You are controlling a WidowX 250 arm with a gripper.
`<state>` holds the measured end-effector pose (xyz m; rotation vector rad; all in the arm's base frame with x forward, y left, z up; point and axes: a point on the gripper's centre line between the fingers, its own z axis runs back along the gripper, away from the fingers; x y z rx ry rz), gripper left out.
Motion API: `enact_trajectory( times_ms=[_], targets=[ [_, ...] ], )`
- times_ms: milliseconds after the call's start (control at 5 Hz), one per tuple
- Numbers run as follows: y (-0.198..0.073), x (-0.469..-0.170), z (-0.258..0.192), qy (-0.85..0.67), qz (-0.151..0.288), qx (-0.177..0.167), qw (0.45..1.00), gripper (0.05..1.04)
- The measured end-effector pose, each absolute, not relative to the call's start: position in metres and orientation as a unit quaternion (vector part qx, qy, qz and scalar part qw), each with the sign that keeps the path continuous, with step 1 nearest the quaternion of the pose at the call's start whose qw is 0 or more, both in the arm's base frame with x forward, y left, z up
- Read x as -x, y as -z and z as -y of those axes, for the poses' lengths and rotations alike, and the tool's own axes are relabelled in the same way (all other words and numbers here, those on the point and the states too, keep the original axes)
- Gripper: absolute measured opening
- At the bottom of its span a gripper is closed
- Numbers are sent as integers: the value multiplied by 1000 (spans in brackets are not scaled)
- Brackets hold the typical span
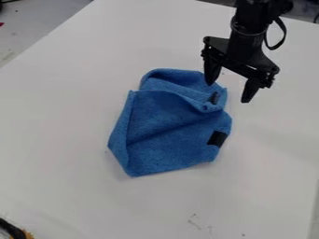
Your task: Unfold the cloth from right to left
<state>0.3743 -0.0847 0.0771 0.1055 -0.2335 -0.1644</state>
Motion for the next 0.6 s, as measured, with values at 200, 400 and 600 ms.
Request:
enact_trajectory(
  times_ms=[200, 400, 600],
  targets=[
    [-63, -372, 85, 84, 97, -53, 990, 1000],
    [-57, -380, 82, 87, 83, -43, 992, 1000],
    [-54, -398, 76, 65, 65, -63, 994, 1000]
  ],
)
